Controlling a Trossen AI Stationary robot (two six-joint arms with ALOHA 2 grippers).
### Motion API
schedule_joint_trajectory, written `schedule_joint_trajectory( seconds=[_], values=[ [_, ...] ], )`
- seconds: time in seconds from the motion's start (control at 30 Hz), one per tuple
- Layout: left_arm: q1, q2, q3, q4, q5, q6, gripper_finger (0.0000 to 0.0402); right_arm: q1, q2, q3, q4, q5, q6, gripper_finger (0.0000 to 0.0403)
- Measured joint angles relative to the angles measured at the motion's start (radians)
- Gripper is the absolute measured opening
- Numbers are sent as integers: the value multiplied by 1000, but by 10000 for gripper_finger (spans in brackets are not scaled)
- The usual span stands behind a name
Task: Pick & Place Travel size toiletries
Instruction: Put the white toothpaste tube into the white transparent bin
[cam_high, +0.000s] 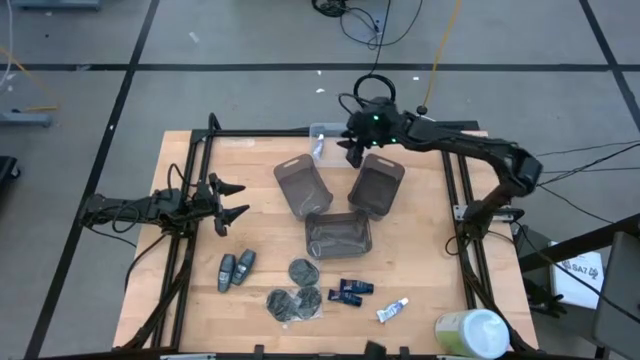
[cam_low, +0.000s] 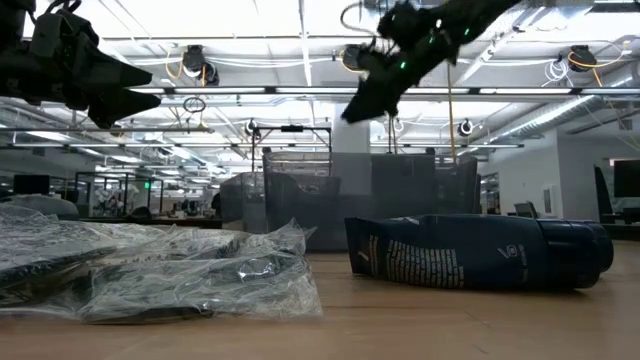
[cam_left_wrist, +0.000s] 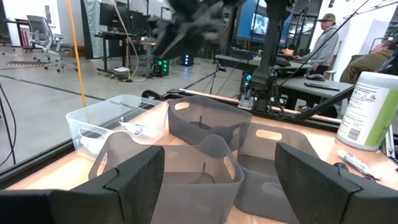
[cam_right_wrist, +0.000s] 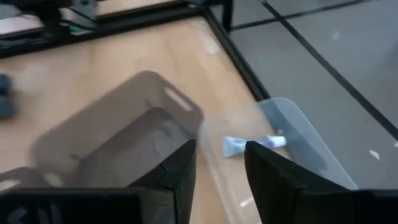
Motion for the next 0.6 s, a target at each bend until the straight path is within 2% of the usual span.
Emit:
schedule_joint_trajectory(
  seconds=[0.3,0.6],
  values=[
    [0,0,0,0,0,0,296,168,-230,-32,-245,-2,62,125],
    [0,0,0,0,0,0,296,424,-487,-287,-171,-2,241,125]
  ],
)
